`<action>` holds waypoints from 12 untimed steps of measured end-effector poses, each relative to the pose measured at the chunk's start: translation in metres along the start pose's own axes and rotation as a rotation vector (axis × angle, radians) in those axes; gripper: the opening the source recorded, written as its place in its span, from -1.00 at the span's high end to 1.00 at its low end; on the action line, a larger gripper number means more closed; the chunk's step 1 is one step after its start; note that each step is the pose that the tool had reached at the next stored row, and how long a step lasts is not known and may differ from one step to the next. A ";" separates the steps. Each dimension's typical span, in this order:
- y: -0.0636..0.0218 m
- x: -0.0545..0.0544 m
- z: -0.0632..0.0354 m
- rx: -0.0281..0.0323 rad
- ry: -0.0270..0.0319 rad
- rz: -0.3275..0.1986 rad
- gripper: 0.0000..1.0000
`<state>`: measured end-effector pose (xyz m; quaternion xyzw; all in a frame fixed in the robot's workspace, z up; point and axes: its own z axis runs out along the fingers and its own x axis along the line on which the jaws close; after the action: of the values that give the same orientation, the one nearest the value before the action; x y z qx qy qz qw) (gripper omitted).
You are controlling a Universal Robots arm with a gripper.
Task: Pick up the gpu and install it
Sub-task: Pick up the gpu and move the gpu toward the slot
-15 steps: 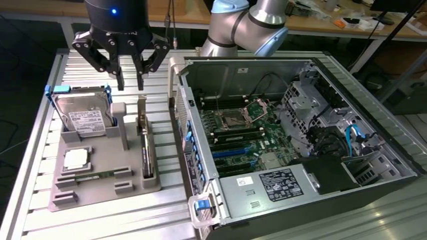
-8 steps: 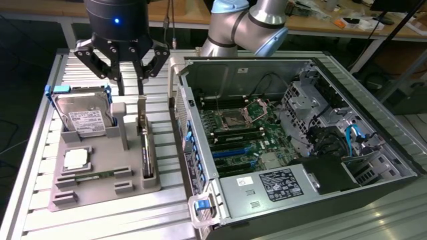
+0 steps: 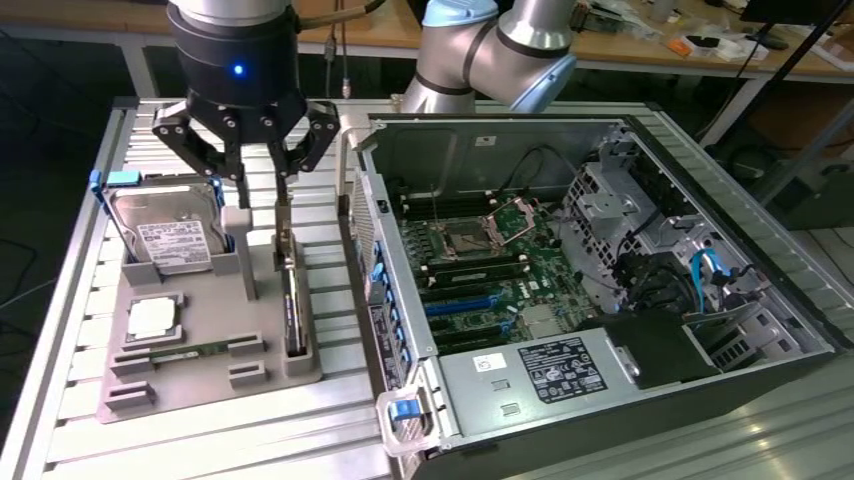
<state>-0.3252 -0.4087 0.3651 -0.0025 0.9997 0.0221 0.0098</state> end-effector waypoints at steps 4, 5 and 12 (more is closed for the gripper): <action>-0.0056 0.000 0.0070 -0.0001 0.0004 -0.006 0.22; -0.0070 0.000 0.0089 -0.0002 0.0005 -0.007 0.22; -0.0148 -0.002 0.0202 0.0004 0.0015 -0.021 0.22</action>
<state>-0.3228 -0.4226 0.3443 -0.0131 0.9996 0.0218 0.0092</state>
